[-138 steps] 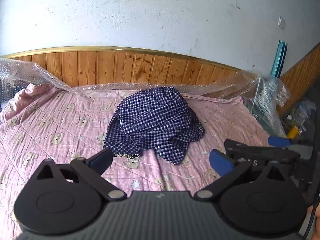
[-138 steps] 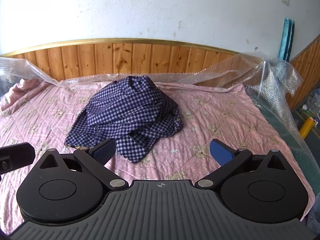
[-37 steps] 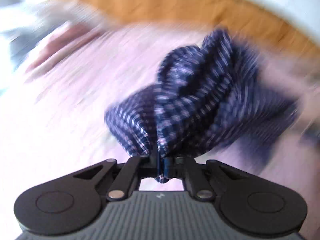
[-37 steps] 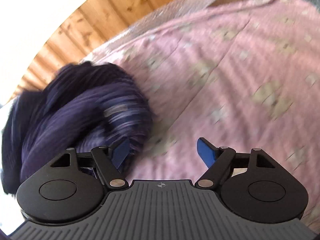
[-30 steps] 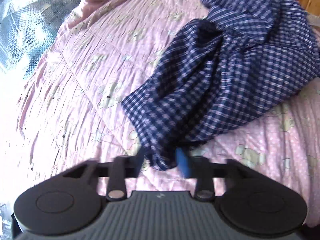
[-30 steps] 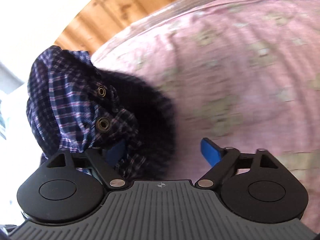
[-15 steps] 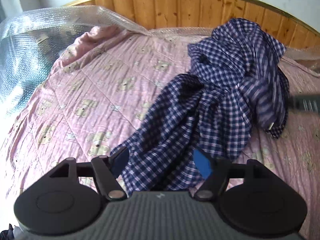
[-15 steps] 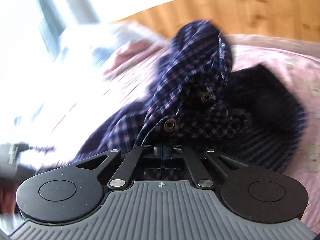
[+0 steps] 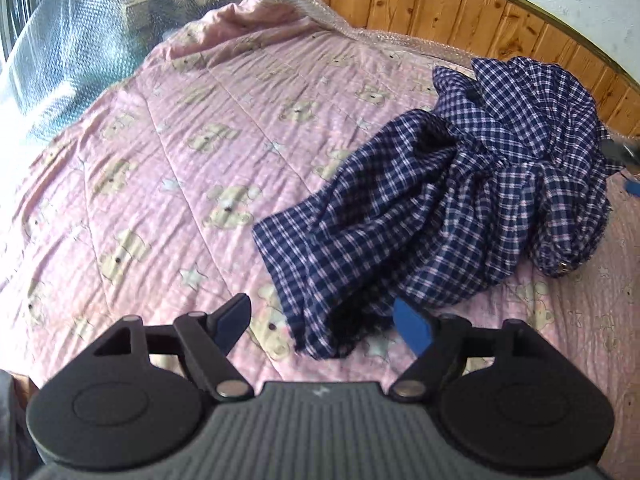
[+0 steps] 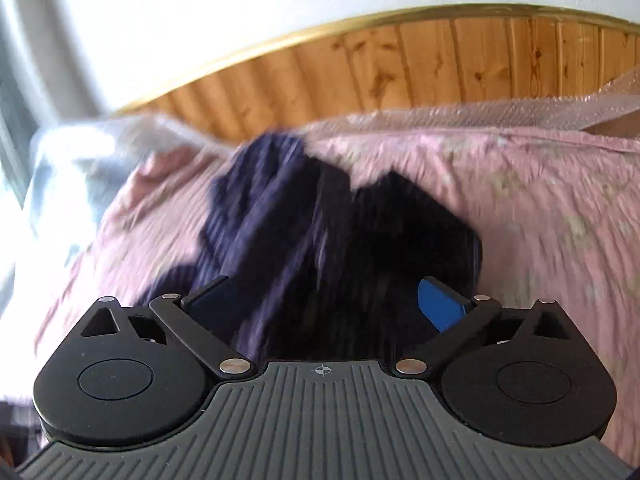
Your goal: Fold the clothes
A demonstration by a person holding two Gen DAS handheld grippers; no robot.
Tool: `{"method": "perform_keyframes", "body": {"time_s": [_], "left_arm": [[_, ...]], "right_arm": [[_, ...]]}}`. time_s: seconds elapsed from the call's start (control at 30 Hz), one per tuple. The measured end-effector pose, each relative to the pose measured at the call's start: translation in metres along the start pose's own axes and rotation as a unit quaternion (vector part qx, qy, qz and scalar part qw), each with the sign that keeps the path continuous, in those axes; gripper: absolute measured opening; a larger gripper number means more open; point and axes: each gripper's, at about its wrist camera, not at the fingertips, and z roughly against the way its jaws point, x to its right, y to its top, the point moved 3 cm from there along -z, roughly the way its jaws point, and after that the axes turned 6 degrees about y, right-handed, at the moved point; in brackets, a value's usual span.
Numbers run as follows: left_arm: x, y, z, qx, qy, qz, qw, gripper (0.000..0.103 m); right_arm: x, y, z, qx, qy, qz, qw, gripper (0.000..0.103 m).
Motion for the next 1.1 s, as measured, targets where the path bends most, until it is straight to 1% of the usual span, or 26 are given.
{"method": "perform_keyframes", "body": {"time_s": [0.07,0.1,0.13,0.17,0.2,0.23,0.27,0.33,0.37,0.4,0.43,0.47,0.5,0.53,0.57,0.6,0.63,0.67,0.7,0.73,0.77,0.8,0.9,0.93,1.0,1.1], "left_arm": [[0.005,-0.003,0.005,0.009,-0.011,-0.006,0.9999,0.08],[0.005,-0.004,0.01,0.02,-0.014,-0.008,0.9997,0.08],[0.006,-0.005,0.016,0.031,-0.016,-0.01,0.9993,0.08],[0.001,-0.003,0.02,0.043,-0.02,-0.006,0.9989,0.08],[-0.004,-0.001,0.025,0.054,-0.023,0.0,0.9983,0.08],[-0.01,0.001,0.029,0.066,-0.027,0.006,0.9974,0.08],[-0.016,0.004,0.034,0.078,-0.031,0.012,0.9964,0.08],[-0.029,0.009,0.04,0.097,-0.043,0.028,0.994,0.08],[-0.037,0.013,0.041,0.103,-0.052,0.038,0.9926,0.081],[-0.043,0.017,0.04,0.108,-0.062,0.043,0.9913,0.083],[-0.046,0.02,0.039,0.111,-0.073,0.041,0.9903,0.084],[-0.048,0.023,0.036,0.113,-0.084,0.038,0.9893,0.084],[-0.046,0.026,0.032,0.111,-0.097,0.031,0.9885,0.085],[-0.042,0.029,0.028,0.108,-0.112,0.023,0.9876,0.085],[-0.038,0.031,0.024,0.105,-0.126,0.015,0.9863,0.085],[-0.031,0.034,0.021,0.102,-0.139,0.004,0.985,0.085],[-0.02,0.039,0.018,0.1,-0.152,-0.012,0.9832,0.085],[-0.007,0.044,0.015,0.099,-0.164,-0.028,0.9811,0.086],[0.005,0.049,0.012,0.098,-0.175,-0.044,0.9786,0.089],[0.017,0.054,0.009,0.097,-0.187,-0.06,0.9756,0.093],[0.029,0.059,0.006,0.096,-0.199,-0.077,0.9723,0.094],[0.046,0.067,0.002,0.098,-0.208,-0.089,0.9691,0.094],[0.106,0.096,-0.01,0.111,-0.232,-0.121,0.9589,0.103],[0.129,0.105,-0.017,0.106,-0.239,-0.127,0.9568,0.103],[0.175,0.118,-0.038,0.069,-0.242,-0.128,0.9593,0.103],[0.229,0.133,-0.081,0.013,-0.245,-0.11,0.9631,0.103]], "right_arm": [[0.004,0.017,-0.04,-0.031,0.02,-0.022,0.999,0.073],[-0.003,0.024,-0.056,-0.057,0.035,-0.03,0.997,0.007],[-0.012,0.033,-0.061,-0.072,0.032,-0.025,0.997,0.004],[-0.026,0.044,-0.056,-0.068,0.035,-0.006,0.997,0.003],[-0.05,0.06,-0.026,-0.021,0.058,0.038,0.997,0.002],[-0.075,0.07,0.013,0.026,0.088,0.082,0.992,0.002],[-0.092,0.072,0.052,0.058,0.105,0.126,0.985,0.002],[-0.126,0.075,0.131,0.122,0.138,0.21,0.96,0.002],[-0.134,0.071,0.162,0.14,0.138,0.249,0.948,0.002],[-0.128,0.058,0.18,0.133,0.109,0.283,0.944,0.002],[-0.115,0.042,0.19,0.117,0.073,0.294,0.946,0.003],[-0.087,0.02,0.19,0.086,0.027,0.264,0.96,0.004],[-0.059,-0.002,0.189,0.054,-0.02,0.233,0.971,0.006],[-0.032,-0.024,0.189,0.022,-0.066,0.201,0.977,0.023],[-0.005,-0.047,0.19,-0.01,-0.112,0.169,0.979,0.035],[0.022,-0.07,0.19,-0.042,-0.157,0.135,0.977,0.021],[0.049,-0.093,0.191,-0.074,-0.202,0.101,0.971,0.006],[0.076,-0.116,0.193,-0.105,-0.246,0.067,0.961,0.008],[0.102,-0.139,0.195,-0.137,-0.289,0.033,0.947,0.015],[0.114,-0.157,0.199,-0.147,-0.311,-0.004,0.939,0.046],[0.103,-0.165,0.207,-0.121,-0.295,-0.046,0.947,0.063],[0.093,-0.173,0.213,-0.103,-0.285,-0.074,0.95,0.08],[0.075,-0.191,0.212,-0.099,-0.287,-0.085,0.949,0.079],[0.072,-0.191,0.208,-0.099,-0.284,-0.088,0.95,0.079],[0.059,-0.189,0.2,-0.091,-0.271,-0.095,0.954,0.08],[0.046,-0.179,0.191,-0.082,-0.25,-0.089,0.961,0.081]]}}
